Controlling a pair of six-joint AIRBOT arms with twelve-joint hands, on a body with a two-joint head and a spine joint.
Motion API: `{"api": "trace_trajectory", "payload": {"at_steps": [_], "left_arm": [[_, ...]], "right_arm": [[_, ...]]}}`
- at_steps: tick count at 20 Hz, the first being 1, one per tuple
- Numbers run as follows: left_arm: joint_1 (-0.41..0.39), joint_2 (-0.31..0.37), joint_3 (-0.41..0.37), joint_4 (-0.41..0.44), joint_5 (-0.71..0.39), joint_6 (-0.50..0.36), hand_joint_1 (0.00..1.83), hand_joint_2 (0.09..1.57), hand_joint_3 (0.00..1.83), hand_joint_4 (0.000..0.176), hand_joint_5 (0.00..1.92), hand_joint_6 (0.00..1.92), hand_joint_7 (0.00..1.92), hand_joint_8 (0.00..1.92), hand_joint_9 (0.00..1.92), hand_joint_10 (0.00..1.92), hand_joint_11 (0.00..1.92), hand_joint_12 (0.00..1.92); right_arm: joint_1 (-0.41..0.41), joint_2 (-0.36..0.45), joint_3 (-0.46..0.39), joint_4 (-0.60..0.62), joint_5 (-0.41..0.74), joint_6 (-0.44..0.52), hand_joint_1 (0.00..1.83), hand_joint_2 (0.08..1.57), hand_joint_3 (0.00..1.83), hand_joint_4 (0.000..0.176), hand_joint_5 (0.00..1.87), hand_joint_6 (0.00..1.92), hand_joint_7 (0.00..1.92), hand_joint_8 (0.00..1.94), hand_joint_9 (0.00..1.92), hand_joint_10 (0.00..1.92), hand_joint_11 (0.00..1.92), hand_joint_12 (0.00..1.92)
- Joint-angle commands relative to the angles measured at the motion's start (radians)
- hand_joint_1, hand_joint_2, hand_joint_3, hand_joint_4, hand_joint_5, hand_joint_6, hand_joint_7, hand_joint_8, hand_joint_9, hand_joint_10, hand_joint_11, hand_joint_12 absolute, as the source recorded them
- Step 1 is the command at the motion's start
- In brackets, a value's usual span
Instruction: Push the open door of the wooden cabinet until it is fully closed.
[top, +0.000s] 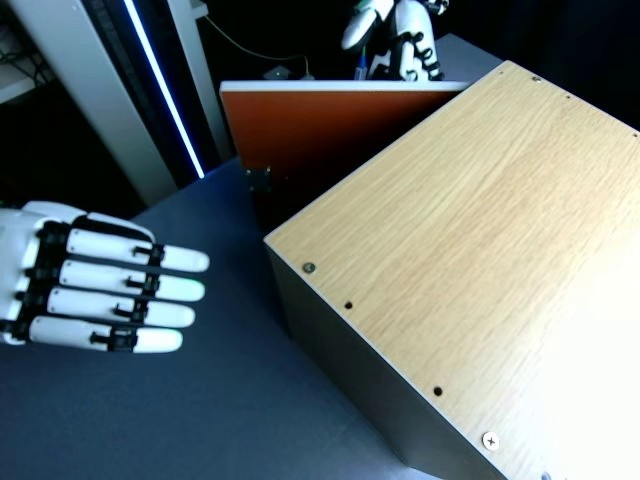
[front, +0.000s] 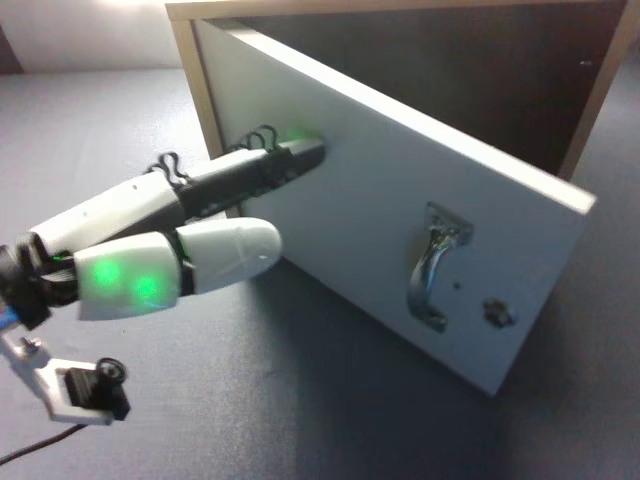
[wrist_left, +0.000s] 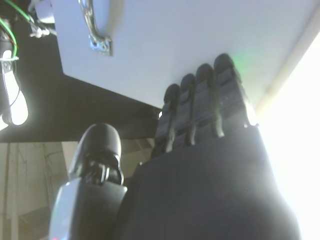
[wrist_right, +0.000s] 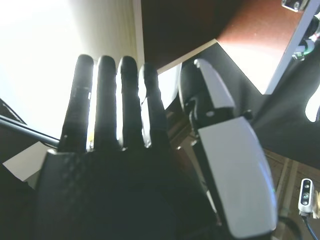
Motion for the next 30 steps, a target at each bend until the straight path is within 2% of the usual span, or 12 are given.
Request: {"api": "trace_trajectory", "payload": {"at_steps": [1,3,5,7,12,18,23,26,30], "left_arm": [[-0.021,-0.005,0.005,-0.01,-0.105,-0.005,0.0,1.46,0.01,0.0,0.12,0.01,0.11,0.01,0.1,0.01,0.07,0.01],[-0.043,-0.02,0.017,0.003,-0.084,-0.005,0.0,1.46,0.01,0.0,0.13,0.01,0.11,0.01,0.11,0.01,0.07,0.01],[-0.059,-0.031,0.025,0.008,-0.072,-0.005,0.0,1.46,0.01,0.0,0.15,0.02,0.14,0.02,0.13,0.02,0.12,0.02],[-0.075,-0.047,0.036,0.012,-0.066,-0.005,0.0,1.45,0.0,0.0,0.16,0.0,0.17,0.01,0.16,0.01,0.15,0.03],[-0.128,-0.085,0.067,0.028,-0.027,-0.005,0.0,1.46,0.0,0.0,0.13,0.0,0.16,0.0,0.14,0.0,0.08,0.0],[-0.185,-0.122,0.096,0.002,-0.009,-0.005,0.0,1.46,0.0,0.0,0.11,0.0,0.09,0.0,0.09,0.0,0.09,0.01],[-0.192,-0.132,0.107,-0.033,-0.009,-0.005,0.09,1.42,0.0,0.0,0.13,0.0,0.12,0.0,0.13,0.0,0.14,0.03],[-0.187,-0.131,0.111,-0.05,-0.01,-0.005,0.05,1.4,0.0,0.0,0.07,0.0,0.08,0.0,0.1,0.0,0.12,0.02],[-0.187,-0.127,0.11,-0.051,-0.015,-0.005,0.04,1.41,0.0,0.0,0.1,0.01,0.1,0.0,0.11,0.0,0.12,0.02]], "right_arm": [[0.004,-0.002,0.006,0.029,0.125,0.006,0.69,1.37,0.0,0.0,0.37,0.0,0.38,0.0,0.32,0.0,0.06,0.66],[0.004,-0.003,0.007,0.029,0.125,0.006,0.69,1.38,0.0,0.0,0.36,0.0,0.36,0.0,0.32,0.0,0.06,0.66],[0.004,-0.004,0.008,0.029,0.125,0.006,0.53,1.38,0.0,0.0,0.33,0.0,0.29,0.0,0.26,0.0,0.0,0.71],[0.004,-0.004,0.008,0.029,0.125,0.006,0.51,1.38,0.0,0.0,0.33,0.0,0.29,0.0,0.25,0.0,0.0,0.68],[0.004,-0.007,0.008,0.029,0.125,0.009,0.53,1.38,0.0,0.0,0.34,0.0,0.31,0.0,0.24,0.0,0.0,0.61],[0.004,-0.007,0.007,0.029,0.125,0.012,0.56,1.39,0.0,0.0,0.34,0.0,0.34,0.0,0.27,0.0,0.0,0.67],[0.004,-0.007,0.007,0.029,0.126,0.013,0.57,1.39,0.0,0.0,0.33,0.0,0.31,0.0,0.25,0.0,0.0,0.66],[0.004,-0.008,0.006,0.029,0.126,0.013,0.53,1.39,0.0,0.0,0.34,0.0,0.33,0.0,0.26,0.0,0.0,0.68],[0.004,-0.008,0.006,0.029,0.126,0.013,0.57,1.38,0.0,0.0,0.35,0.0,0.33,0.0,0.27,0.0,0.0,0.72]]}}
